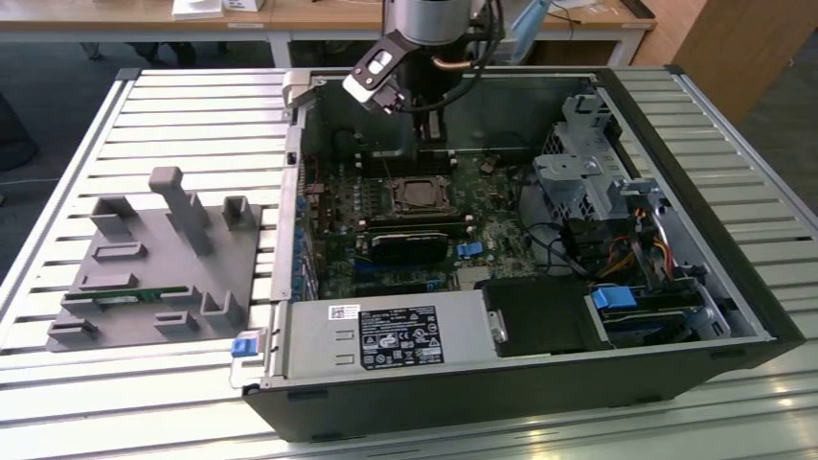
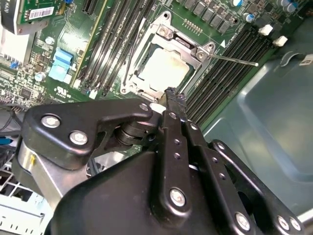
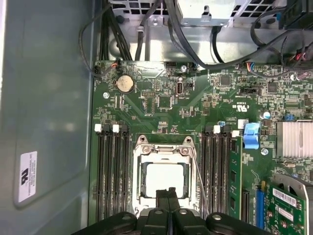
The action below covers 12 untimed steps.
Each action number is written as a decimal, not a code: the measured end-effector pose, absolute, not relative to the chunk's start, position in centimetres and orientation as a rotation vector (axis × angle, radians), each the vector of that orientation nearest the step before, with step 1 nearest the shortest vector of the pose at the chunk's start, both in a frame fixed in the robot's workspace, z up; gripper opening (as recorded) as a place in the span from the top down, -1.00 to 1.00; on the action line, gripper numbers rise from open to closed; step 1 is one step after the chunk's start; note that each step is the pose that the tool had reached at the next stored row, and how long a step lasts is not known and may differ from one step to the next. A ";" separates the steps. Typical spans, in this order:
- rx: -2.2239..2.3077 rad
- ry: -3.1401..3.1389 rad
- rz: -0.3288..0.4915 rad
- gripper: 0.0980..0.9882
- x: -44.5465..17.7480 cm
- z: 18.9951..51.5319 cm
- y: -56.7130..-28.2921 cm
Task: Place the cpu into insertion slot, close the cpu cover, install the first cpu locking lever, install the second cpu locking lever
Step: 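Install the first cpu locking lever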
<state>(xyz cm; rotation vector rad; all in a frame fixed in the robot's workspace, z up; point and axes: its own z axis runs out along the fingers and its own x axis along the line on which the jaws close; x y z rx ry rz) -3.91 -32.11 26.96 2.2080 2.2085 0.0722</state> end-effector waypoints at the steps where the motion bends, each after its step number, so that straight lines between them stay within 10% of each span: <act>1: 2.208 2.208 0.072 0.98 -3.9 27.1 -32.1; 12: 2.146 2.270 0.073 0.98 -3.9 28.2 -32.1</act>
